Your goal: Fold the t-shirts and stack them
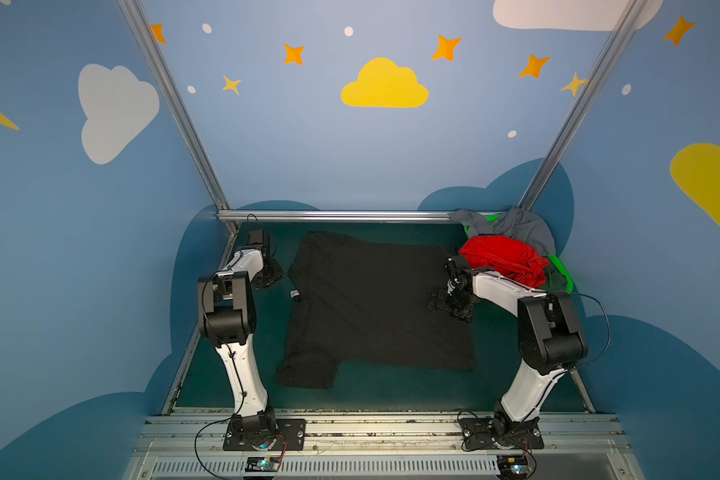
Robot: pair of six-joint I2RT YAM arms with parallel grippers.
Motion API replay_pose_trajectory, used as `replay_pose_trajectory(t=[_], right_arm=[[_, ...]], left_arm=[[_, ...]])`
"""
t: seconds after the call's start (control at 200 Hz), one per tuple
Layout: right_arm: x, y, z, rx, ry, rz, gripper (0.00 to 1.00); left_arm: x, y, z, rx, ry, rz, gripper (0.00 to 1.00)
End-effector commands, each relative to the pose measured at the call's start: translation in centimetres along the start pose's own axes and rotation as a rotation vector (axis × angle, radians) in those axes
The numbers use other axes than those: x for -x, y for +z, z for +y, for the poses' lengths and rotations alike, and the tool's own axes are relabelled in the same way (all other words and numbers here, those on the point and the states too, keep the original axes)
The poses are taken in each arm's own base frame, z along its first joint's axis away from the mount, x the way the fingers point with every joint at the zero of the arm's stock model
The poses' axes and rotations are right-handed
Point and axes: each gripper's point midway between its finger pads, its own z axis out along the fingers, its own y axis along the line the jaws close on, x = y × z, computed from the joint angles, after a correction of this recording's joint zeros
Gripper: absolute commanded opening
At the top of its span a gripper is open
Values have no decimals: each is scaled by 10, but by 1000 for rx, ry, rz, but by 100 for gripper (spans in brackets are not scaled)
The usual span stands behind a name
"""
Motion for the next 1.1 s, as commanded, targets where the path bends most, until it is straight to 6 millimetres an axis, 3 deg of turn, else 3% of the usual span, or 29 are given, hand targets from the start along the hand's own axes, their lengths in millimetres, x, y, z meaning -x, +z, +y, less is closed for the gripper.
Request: replay_pose_trajectory(t=[0.0, 0.085, 0.17, 0.27, 0.365, 0.536, 0.626, 0.756, 1.031, 1.096], right_arm=[[-4, 3, -3, -8, -6, 27, 96], [-3, 1, -2, -5, -7, 28, 96], [-4, 0, -2, -7, -10, 24, 96], [-4, -2, -3, -7, -12, 20, 96], [-6, -2, -5, -7, -12, 19, 96], [-8, -2, -5, 2, -8, 18, 96], [-8, -3, -5, 6, -7, 17, 96], [-8, -4, -5, 7, -8, 13, 96], [-7, -5, -5, 9, -5, 14, 96], [-7, -5, -6, 6, -2, 13, 96]], left_arm=[[-9, -41, -20, -90, 3, -67, 48], [-41, -63, -41, -178, 39, -73, 57], [-80, -77, -54, -210, 101, -57, 60], [-123, -84, -64, -229, 180, -1, 65], [-147, -85, -64, -182, 258, 21, 65], [-148, -77, -43, 69, 371, -43, 64], [-144, -73, -38, 146, 401, -57, 63], [-142, -66, -34, 191, 408, -63, 55], [-137, -56, -31, 220, 401, -48, 13], [-131, -59, -26, 233, 384, -56, 11]])
